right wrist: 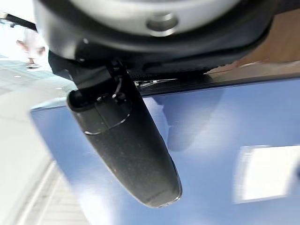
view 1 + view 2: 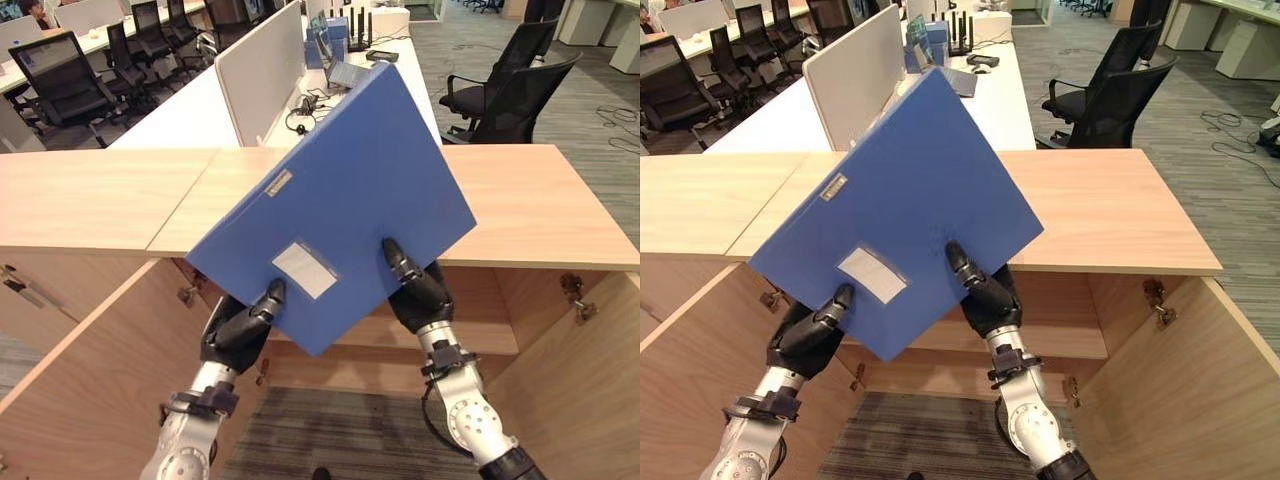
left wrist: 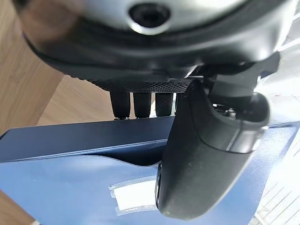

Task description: Put the empty folder in the office cabinet

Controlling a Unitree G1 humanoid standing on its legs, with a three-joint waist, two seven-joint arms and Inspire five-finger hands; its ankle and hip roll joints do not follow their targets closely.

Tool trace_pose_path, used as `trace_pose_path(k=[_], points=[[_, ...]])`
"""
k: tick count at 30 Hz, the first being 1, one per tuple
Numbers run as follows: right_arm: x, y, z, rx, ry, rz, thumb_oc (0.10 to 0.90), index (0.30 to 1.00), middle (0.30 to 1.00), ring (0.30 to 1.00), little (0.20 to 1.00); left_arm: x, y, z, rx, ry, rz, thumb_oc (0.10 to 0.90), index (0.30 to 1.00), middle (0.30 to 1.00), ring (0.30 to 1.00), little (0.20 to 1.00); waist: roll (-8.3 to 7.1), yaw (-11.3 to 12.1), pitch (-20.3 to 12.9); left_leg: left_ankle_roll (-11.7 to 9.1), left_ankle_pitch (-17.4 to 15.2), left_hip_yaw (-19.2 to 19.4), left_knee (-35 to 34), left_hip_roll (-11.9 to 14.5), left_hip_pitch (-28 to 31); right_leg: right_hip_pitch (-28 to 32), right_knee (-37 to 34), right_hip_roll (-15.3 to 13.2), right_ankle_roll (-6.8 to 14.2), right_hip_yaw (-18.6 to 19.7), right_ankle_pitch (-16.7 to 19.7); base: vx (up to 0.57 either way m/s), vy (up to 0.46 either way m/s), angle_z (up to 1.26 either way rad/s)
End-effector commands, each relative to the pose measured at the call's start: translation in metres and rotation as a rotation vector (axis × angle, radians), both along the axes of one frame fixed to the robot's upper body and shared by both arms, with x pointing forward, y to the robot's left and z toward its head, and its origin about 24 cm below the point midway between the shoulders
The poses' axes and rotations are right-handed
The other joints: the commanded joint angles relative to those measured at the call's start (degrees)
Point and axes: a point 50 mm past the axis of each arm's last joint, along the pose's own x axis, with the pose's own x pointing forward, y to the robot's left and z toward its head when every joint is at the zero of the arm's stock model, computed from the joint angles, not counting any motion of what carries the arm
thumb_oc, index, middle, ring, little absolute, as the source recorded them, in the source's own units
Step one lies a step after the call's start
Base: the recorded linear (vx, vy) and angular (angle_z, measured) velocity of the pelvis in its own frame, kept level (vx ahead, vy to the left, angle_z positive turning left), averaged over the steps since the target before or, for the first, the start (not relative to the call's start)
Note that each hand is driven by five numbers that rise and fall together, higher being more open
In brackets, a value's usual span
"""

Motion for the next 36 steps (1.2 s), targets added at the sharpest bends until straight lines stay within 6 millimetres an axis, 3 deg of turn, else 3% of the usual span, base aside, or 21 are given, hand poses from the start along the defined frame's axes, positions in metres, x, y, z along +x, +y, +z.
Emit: trace_pose_path(k=[1,13,14,15,36], points=[[-0.002,0.044,0.045,0.071,-0.237,0.209,0.800,0.900,0.900,0.900,0.900,0.027,-0.014,0.064,0.033,-0.338,-0.064,0.400,0.300,0.300,0.300,0.300,-1.64,-1.04,-1.69,-2.18,-6.87,-0.20,-0.13,2.33,3.54,1.43,0.39,-3.73,2.80,-2.11,-3.93,0.00,-0.001,0.04],[-0.006,0.048,0.040,0.062,-0.215,0.247,0.800,0.900,0.900,0.900,0.900,0.028,-0.016,0.063,0.023,-0.333,-0.060,0.400,0.300,0.300,0.300,0.300,-1.78,-1.01,-1.66,-2.21,-6.79,-0.24,-0.13,2.41,3.32,1.27,0.39,-3.65,2.82,-2.18,-3.93,0.00,0.000,0.00],[-0.005,0.046,0.041,0.066,-0.220,0.238,0.522,0.484,0.484,0.484,0.484,0.028,-0.016,0.062,0.020,-0.328,-0.057,0.400,0.300,0.300,0.300,0.300,-1.77,-1.03,-1.67,-2.19,-6.76,-0.21,-0.13,2.44,3.34,1.26,0.39,-3.64,2.82,-2.14,-3.91,0.00,0.000,0.00],[-0.005,0.046,0.042,0.069,-0.223,0.233,0.400,0.300,0.300,0.300,0.300,0.027,-0.016,0.062,0.021,-0.327,-0.054,0.400,0.300,0.300,0.300,0.300,-1.74,-1.06,-1.64,-2.19,-6.76,-0.19,-0.13,2.45,3.35,1.26,0.39,-3.65,2.82,-2.15,-3.90,0.00,0.000,0.00],[-0.002,0.035,0.050,0.139,-0.251,0.157,0.400,0.300,0.300,0.300,0.300,0.024,-0.008,0.057,0.020,-0.308,-0.012,0.400,0.300,0.300,0.300,0.300,-1.51,-1.00,-1.71,-2.17,-6.75,-0.51,-0.13,2.27,3.15,1.26,0.39,-3.60,2.85,-2.46,-3.92,0.00,0.000,0.00]])
